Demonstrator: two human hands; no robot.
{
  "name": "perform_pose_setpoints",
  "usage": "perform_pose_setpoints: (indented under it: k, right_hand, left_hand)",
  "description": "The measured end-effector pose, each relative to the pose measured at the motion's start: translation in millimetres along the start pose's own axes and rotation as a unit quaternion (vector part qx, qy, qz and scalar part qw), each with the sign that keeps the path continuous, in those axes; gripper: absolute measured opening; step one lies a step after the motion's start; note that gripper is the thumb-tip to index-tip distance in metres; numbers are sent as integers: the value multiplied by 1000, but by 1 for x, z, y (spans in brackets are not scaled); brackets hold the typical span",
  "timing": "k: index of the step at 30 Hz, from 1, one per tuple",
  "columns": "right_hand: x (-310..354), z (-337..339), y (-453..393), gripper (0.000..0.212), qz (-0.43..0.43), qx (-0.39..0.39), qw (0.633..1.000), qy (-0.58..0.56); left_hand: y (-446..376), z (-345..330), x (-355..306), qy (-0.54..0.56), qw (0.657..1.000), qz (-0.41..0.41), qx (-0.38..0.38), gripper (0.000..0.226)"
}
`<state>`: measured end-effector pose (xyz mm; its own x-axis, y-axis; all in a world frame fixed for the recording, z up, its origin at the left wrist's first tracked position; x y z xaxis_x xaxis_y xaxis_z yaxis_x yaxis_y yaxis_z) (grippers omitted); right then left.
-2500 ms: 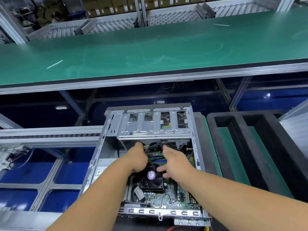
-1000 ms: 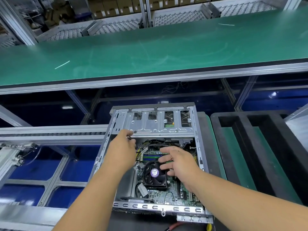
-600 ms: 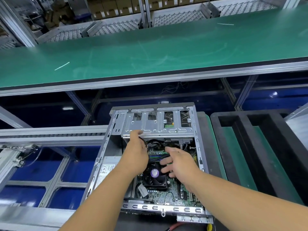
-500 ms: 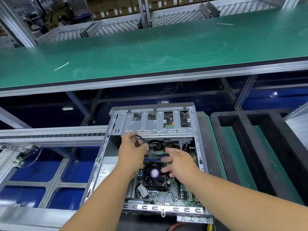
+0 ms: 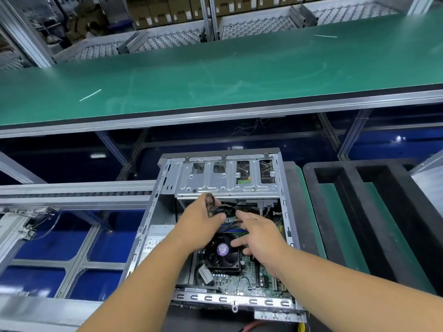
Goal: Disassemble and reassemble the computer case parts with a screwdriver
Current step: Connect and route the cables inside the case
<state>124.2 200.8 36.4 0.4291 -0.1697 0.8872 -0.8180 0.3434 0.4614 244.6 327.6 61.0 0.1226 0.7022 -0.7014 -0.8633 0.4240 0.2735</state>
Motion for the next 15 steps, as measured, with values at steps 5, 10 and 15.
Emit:
perform_pose_setpoints:
  k: [5,10,15]
  right_hand:
    - [-2,0,-1,35,2,0,1000,-8]
    - [-3,1,-4,36,8,-2,1000,-3]
    - [-1,1,-3,35,19,0,1000,-2]
  left_hand:
    - [-2,-14,-2,-216,974,-19,62,61]
    - [-16,-20,-1,-442,897,9,18,45]
    - [-38,-26,-4,-522,853,8,-19,26]
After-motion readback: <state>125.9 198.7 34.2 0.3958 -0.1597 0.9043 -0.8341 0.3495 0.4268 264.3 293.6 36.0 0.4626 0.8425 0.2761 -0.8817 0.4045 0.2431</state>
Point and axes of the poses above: each hand's wrist, its own y-axis away from the middle knuckle, its own z-axis out of the back of the hand, x = y × z, the point moved 7 cm from there along -y, towards the middle knuckle, and after that the axes turned 6 degrees about z, right-handed, at the moved point
